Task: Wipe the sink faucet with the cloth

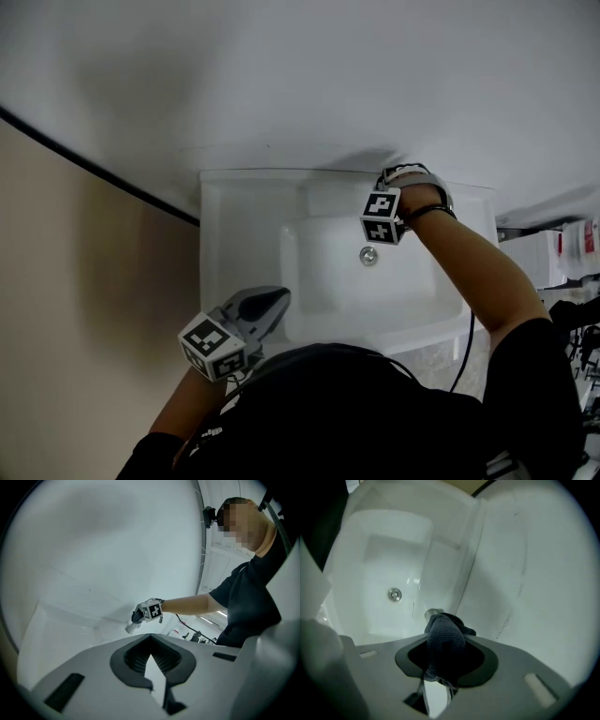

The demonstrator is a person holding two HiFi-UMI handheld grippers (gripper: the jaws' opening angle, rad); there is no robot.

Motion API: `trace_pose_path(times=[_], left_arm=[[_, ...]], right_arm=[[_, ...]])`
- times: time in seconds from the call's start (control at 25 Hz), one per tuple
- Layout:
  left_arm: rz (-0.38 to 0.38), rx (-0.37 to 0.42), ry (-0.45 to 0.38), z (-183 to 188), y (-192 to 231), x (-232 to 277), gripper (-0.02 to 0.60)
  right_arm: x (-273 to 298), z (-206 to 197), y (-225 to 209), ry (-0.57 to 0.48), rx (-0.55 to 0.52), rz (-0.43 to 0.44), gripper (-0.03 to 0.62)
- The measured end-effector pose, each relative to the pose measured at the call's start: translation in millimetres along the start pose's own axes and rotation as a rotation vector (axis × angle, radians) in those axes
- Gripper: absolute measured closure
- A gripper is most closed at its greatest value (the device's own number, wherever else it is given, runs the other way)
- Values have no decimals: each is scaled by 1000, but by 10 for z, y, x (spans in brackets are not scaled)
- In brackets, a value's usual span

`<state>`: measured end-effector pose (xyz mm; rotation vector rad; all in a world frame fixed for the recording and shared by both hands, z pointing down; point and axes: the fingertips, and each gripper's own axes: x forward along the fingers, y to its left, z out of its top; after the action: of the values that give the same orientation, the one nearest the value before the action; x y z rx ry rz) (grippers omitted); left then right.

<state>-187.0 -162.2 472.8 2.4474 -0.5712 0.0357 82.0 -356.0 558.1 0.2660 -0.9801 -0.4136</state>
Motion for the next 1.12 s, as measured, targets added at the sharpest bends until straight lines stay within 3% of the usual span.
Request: trace_pose_path(times=[0.12,0.24,0.44,0.8,1.12], left_arm=[[-2,-7,-9,39,63,-53,589],[7,-25,-3,27,157,-86,589],[3,-41,-16,49,225,-102,589],[8,-50,-23,2,248,-142,589],[4,-49,-33,-40,211,-142,589]], right_arm=[[191,-57,37,115,-31,27,470],[278,-36,-14,167,-3,56,470],[384,20,-162,193,29,69,471],[143,-101,239,201,-30,146,475],[282,-76,83,214,36,191,472]])
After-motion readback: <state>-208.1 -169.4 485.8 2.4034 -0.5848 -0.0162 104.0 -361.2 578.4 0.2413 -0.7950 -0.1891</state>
